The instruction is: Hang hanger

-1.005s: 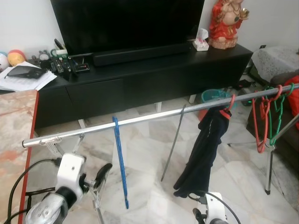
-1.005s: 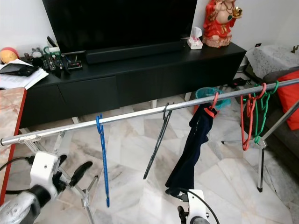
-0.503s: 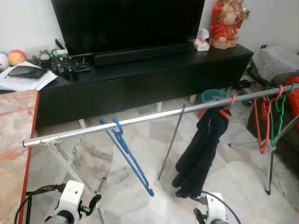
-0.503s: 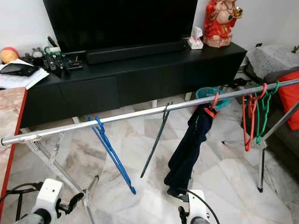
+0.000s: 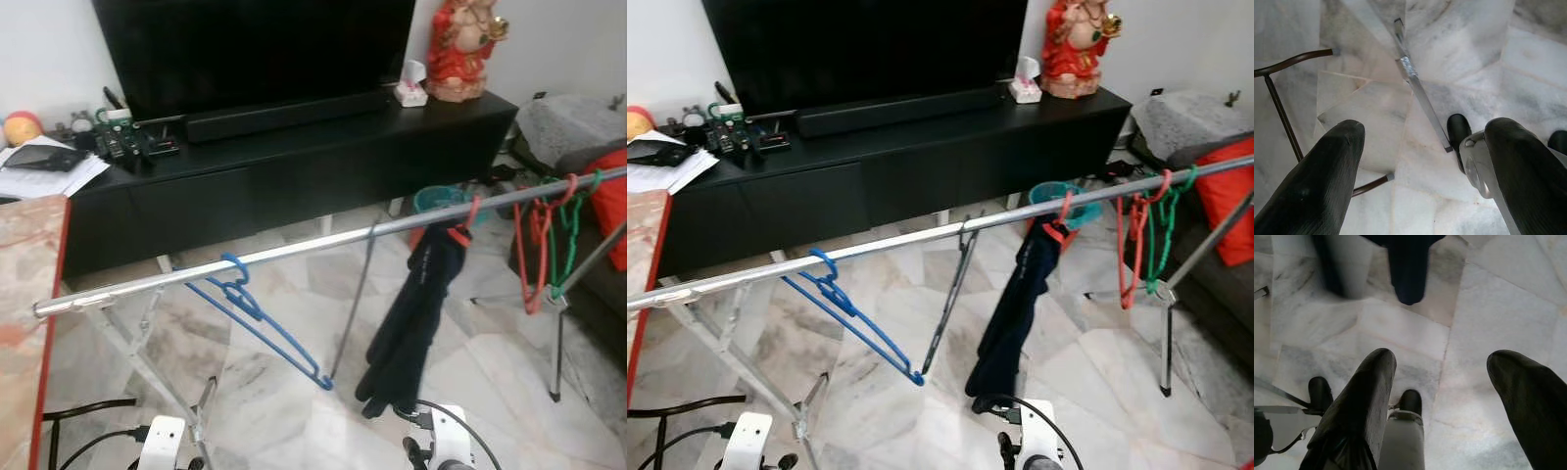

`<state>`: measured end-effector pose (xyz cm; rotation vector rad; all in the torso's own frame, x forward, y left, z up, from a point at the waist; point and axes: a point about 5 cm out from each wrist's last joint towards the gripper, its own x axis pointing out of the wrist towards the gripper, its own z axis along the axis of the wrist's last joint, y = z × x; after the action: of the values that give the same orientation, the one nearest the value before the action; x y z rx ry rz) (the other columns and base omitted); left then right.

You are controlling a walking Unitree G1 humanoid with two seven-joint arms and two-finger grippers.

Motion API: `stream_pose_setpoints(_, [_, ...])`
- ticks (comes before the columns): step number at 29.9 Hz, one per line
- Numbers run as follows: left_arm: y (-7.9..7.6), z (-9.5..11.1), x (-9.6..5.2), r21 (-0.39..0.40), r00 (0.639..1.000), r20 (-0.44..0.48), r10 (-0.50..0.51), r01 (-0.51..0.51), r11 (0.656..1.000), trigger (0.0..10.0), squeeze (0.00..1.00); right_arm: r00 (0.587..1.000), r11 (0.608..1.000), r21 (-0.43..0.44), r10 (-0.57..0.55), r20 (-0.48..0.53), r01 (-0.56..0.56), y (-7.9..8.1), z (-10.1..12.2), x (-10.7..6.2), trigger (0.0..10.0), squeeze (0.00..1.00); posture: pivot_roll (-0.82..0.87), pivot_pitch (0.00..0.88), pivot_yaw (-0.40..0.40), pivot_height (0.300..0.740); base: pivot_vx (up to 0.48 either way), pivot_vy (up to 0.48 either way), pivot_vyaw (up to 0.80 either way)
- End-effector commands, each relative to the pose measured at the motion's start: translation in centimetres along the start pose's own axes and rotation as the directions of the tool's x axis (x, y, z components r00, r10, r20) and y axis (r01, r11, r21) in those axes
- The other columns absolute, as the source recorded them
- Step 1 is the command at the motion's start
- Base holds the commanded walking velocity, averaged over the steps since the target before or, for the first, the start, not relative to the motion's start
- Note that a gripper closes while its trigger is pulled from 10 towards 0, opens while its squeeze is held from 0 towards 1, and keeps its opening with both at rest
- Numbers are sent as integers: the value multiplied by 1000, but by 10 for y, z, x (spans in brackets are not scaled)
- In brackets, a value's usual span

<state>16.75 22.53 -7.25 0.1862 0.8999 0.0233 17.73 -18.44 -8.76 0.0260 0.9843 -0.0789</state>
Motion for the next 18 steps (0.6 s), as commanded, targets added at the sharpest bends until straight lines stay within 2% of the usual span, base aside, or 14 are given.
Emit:
stream_pose_setpoints(1, [-6, -3, 1, 7, 1000, -2, -9, 9, 1000, 10000, 0, 1000, 1000, 11, -19, -1, 19, -6, -2, -1, 10000, 0, 37, 0, -9, 740, 0, -398, 0])
stream_pose_setpoints(6, [-10, -16, 2, 15, 1000, -31, 3, -3, 1000, 10000, 0, 1000, 1000, -7, -19, -6, 19, -7, -2, -1, 10000, 0, 42, 0, -20, 740, 0, -397, 0])
stream_pose_setpoints(18, [-14, -21, 2, 19, 999, -41, 0, 1, 1000, 10000, 0, 1000, 1000, -3, -22, -2, 22, -8, 0, -1, 10000, 0, 37, 0, -21, 740, 0, -395, 0])
